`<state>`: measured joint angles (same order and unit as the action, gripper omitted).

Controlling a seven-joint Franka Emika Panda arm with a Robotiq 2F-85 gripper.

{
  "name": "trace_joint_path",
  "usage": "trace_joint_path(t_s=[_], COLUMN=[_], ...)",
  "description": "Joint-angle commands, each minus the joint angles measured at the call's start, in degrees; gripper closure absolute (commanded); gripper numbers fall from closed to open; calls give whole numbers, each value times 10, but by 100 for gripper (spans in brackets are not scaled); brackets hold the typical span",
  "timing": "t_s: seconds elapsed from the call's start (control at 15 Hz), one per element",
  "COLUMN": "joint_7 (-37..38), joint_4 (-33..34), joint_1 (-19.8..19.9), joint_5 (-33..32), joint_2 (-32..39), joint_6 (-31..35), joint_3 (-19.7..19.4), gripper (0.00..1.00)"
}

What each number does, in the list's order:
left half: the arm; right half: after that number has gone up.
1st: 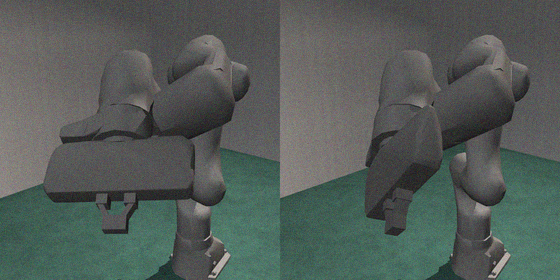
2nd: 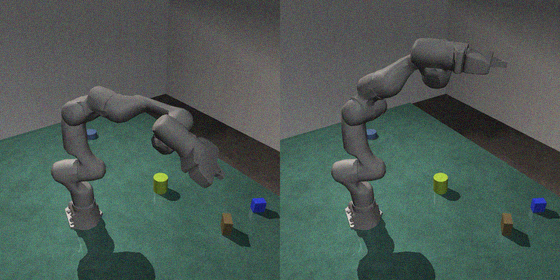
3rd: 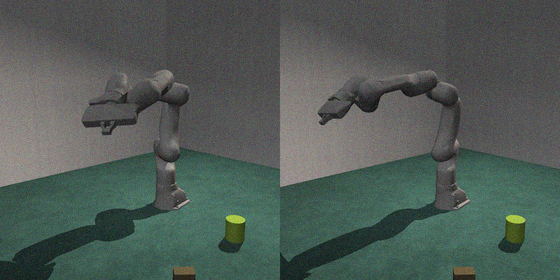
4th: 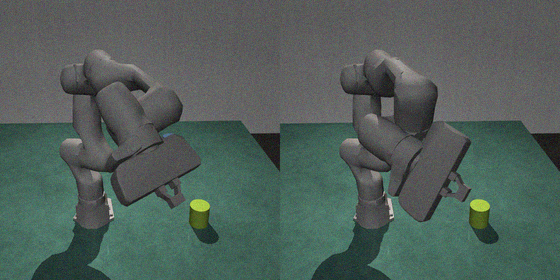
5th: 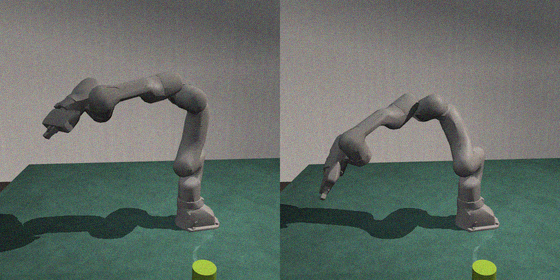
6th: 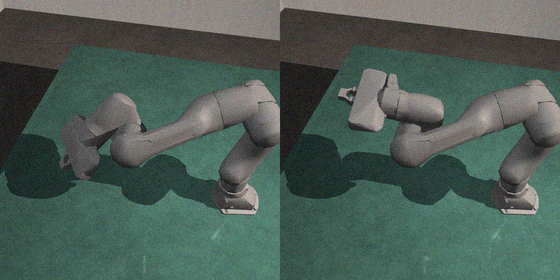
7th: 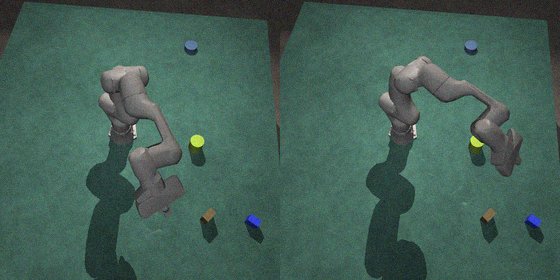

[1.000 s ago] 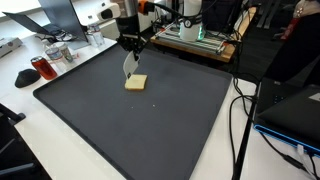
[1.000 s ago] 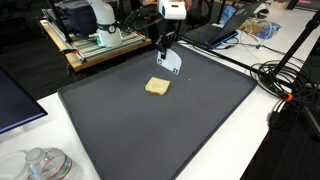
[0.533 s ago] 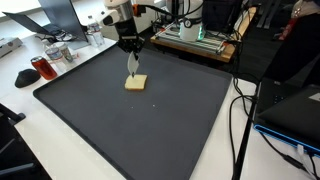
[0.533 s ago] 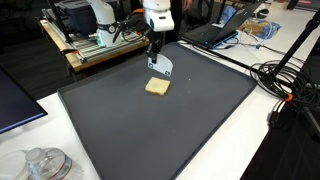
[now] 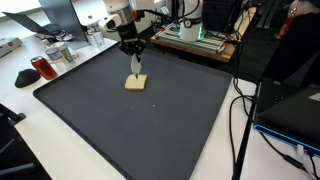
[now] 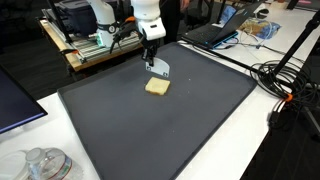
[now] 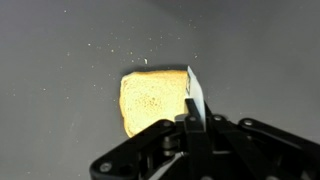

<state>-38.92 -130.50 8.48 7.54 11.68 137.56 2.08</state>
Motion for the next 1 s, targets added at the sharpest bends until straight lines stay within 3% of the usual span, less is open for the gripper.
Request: trace_joint_path(t_s=[0.0, 0.53, 0.93], joint_7=[-1, -15, 1], joint_4=[1, -9, -8], joint_1=[-5, -1, 0], joint_5=[1, 20, -5], joint_2=[0, 38, 65], joint_6=[-1, 75, 104], joint_3=[-5, 9, 13], gripper=[99, 99, 99])
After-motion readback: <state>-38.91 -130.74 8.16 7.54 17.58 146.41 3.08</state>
